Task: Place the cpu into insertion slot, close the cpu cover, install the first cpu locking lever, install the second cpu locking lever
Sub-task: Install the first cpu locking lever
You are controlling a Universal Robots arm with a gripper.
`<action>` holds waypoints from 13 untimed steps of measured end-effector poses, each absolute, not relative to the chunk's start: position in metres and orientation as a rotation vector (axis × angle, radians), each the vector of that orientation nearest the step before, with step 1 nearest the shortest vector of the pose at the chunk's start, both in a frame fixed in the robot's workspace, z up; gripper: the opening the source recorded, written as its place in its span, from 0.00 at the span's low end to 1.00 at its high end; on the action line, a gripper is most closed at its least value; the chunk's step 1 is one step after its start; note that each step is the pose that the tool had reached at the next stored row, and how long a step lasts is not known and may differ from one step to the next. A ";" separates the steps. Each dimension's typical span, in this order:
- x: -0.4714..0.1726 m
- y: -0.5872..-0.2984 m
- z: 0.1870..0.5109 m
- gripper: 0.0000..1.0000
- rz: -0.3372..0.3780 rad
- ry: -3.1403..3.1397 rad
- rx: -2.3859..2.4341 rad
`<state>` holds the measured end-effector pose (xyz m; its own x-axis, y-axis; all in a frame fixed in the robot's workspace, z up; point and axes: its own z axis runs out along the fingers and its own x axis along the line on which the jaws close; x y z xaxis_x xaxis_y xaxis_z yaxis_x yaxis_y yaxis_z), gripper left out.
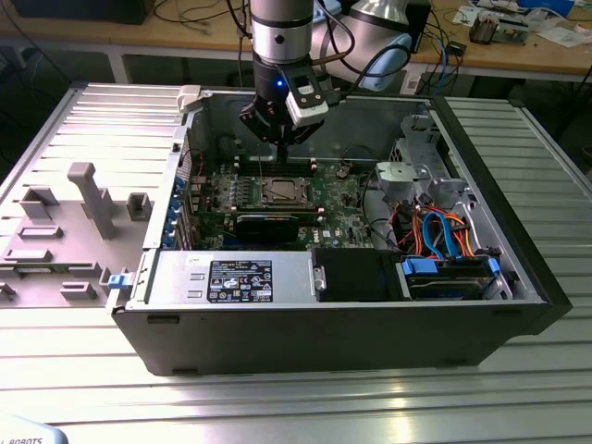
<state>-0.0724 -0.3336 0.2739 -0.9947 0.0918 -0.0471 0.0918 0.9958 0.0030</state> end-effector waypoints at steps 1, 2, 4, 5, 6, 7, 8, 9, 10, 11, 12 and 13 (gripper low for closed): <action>-0.072 -0.334 0.274 0.11 0.002 3.093 0.105; -0.072 -0.334 0.274 0.11 0.003 3.094 0.070; -0.072 -0.334 0.274 0.11 0.004 3.094 0.042; -0.073 -0.334 0.274 0.11 0.004 3.094 0.040; -0.073 -0.334 0.274 0.11 0.004 3.094 0.040; -0.073 -0.334 0.274 0.11 0.004 3.094 0.040; -0.073 -0.334 0.274 0.11 0.004 3.094 0.040; -0.073 -0.334 0.274 0.11 0.004 3.094 0.040; -0.073 -0.334 0.274 0.11 0.004 3.094 0.040; -0.073 -0.334 0.274 0.11 0.004 3.094 0.040; -0.073 -0.334 0.274 0.11 0.004 3.094 0.040; -0.073 -0.334 0.274 0.11 0.004 3.094 0.040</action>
